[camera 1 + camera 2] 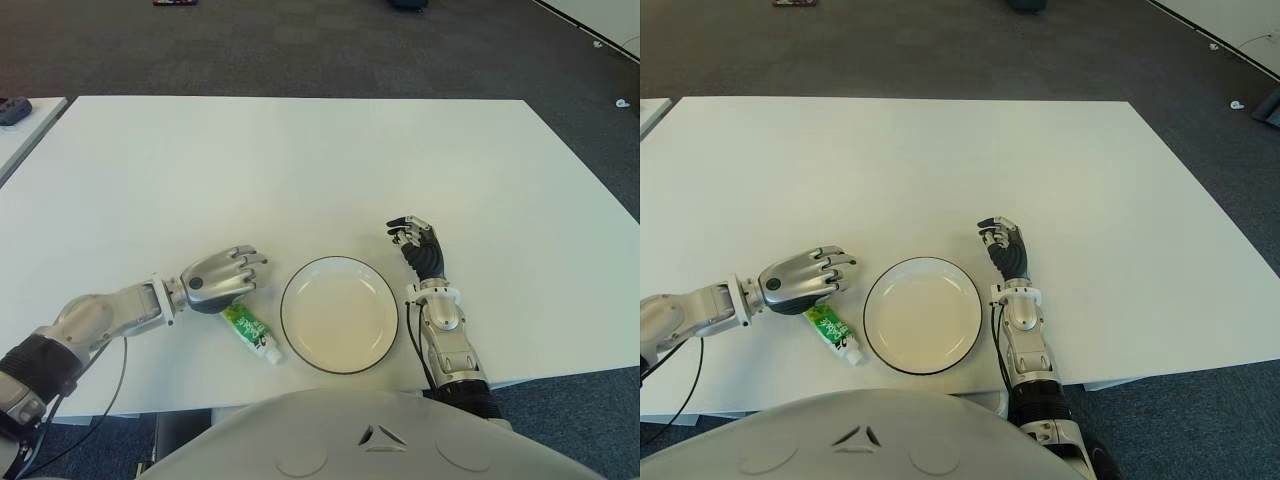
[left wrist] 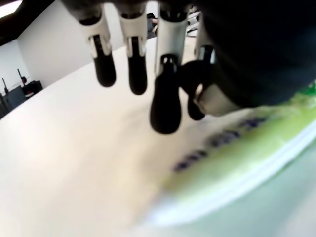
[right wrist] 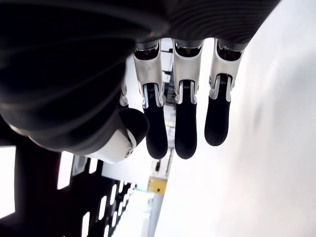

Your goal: Put the toothpaste on the table into the plate.

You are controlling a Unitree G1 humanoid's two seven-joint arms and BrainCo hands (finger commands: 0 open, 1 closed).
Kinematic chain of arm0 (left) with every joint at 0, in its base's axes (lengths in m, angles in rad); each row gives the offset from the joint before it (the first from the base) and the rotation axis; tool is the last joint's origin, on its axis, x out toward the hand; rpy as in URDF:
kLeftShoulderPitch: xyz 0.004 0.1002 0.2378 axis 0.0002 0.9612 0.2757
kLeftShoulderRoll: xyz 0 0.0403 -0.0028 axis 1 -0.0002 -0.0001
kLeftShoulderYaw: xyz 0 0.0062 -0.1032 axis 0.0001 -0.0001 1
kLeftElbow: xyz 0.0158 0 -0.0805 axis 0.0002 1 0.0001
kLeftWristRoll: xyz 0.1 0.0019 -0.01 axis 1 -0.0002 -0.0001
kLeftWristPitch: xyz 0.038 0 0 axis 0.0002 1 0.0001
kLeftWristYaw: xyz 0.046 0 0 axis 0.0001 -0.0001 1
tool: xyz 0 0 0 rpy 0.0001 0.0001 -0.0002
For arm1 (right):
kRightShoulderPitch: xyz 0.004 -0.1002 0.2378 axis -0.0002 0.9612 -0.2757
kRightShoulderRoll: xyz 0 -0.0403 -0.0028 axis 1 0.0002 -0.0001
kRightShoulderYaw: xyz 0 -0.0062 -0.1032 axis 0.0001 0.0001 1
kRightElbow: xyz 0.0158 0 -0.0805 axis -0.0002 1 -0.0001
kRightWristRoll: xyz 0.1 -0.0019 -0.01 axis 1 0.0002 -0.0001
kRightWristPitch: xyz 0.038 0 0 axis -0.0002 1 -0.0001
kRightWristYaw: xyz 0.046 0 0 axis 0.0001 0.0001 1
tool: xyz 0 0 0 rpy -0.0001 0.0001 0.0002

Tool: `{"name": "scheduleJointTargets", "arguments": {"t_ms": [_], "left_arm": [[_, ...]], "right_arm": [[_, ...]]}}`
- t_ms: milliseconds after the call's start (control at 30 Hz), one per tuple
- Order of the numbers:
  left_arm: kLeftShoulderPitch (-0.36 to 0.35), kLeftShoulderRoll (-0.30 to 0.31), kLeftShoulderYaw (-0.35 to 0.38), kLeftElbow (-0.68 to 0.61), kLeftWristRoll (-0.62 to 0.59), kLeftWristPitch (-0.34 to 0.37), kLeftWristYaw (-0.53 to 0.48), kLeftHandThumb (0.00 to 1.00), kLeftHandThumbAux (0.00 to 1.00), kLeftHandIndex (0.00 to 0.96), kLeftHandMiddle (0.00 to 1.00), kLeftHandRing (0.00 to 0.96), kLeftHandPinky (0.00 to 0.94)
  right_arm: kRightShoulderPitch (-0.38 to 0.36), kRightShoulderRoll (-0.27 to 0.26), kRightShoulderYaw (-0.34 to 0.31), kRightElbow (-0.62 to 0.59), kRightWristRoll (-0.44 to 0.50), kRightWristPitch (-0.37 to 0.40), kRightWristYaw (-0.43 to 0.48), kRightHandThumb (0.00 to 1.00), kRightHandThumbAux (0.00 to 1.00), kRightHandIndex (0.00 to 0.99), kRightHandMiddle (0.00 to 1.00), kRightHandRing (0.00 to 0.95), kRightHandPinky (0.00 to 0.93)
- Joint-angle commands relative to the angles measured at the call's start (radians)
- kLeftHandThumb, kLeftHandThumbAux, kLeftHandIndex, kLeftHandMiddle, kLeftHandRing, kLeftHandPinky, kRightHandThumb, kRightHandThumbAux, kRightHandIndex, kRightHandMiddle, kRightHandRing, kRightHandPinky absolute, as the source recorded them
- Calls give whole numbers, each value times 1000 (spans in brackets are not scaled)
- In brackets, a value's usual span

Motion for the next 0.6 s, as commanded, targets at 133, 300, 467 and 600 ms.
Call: {"name": "scheduleJointTargets", "arguments": {"t_ms": [133, 300, 467, 600], "left_arm": [[-44, 32, 77, -25, -64, 3, -41, 713, 702, 441, 768, 761, 738], [-26, 28, 105, -27, -96, 38, -100, 708, 705, 440, 763, 752, 724], [-13, 48, 151, -44, -139, 58, -156, 702, 709, 439, 754, 735, 708], [-20, 63, 198, -62, -189, 53, -195, 696, 712, 437, 749, 725, 703]], "right_arm": [[-16, 4, 1, 23, -9, 2, -7, 706, 736, 413, 395, 390, 413], [-19, 6, 2, 30, -9, 0, -11, 708, 735, 414, 397, 389, 411], [-22, 9, 3, 32, -4, 3, -9, 709, 735, 414, 399, 389, 405], [-24, 12, 1, 33, 5, 5, -4, 710, 735, 415, 398, 384, 395]]}}
